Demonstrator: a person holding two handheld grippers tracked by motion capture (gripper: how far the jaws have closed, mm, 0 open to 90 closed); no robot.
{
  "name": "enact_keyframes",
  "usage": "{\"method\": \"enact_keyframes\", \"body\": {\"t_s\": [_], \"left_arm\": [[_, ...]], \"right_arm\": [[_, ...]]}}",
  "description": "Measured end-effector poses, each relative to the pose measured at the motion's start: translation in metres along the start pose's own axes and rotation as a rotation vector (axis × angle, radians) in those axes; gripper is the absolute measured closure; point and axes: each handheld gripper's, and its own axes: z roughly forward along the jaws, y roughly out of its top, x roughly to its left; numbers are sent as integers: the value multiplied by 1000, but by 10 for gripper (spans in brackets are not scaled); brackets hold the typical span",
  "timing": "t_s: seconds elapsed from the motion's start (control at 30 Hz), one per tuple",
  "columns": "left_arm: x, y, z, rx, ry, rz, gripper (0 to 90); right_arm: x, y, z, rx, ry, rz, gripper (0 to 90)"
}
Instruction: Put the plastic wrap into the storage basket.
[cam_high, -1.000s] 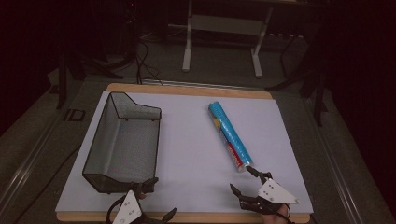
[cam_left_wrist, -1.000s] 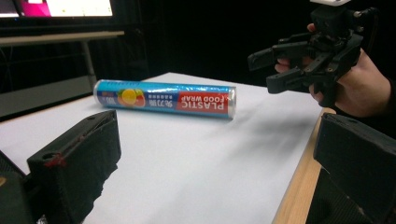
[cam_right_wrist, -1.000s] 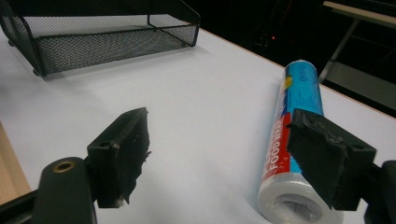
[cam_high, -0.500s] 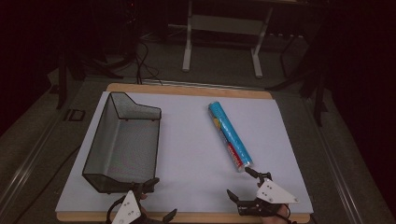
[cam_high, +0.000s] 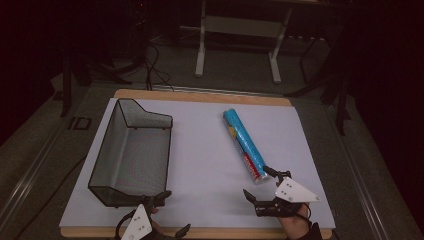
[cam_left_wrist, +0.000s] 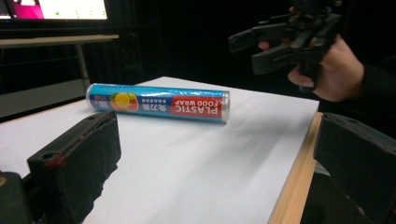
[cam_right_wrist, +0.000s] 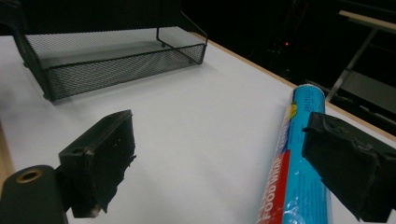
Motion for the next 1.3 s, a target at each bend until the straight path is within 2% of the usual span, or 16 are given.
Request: {"method": "enact_keyframes", "body": {"t_s": [0.1,0.27,0.43,0.6,0.7,0.8,0.83,0.93,0.97,1.13,1.17,1.23,1.3], "left_arm": [[0,0,0,5,3,3,9],[0,1,-1,-3,11,5,9],[0,1,-1,0,6,5,9],[-1,1,-1,-5,10,8,9],[-1,1,-1,-5,7,7,10],[-2,1,-1,-3,7,27,10],[-2,1,-2,-5,0,26,10],[-2,1,-2,-5,-3,22,10],[-2,1,-2,-6,-6,19,10],[-1,2,-2,-13,-13,8,10],[-1,2,-2,-13,-15,4,10],[-1,2,-2,-13,-15,6,9],[-1,2,-2,-11,-17,8,9]], "right_arm": [[-6,1,6,2,-10,2,93],[-27,0,23,27,-42,9,94],[-44,-1,40,72,-50,26,94],[-57,2,53,88,-58,39,93],[-67,2,63,108,-66,66,92],[-72,3,70,118,-83,98,92],[-76,3,74,132,-72,123,88],[-83,6,88,193,-74,128,88],[-83,6,88,193,-74,128,88],[-92,11,104,302,-52,131,89],[-96,13,112,337,-51,147,90],[-98,14,115,358,-52,151,90],[-103,17,123,379,-54,177,96]]}}
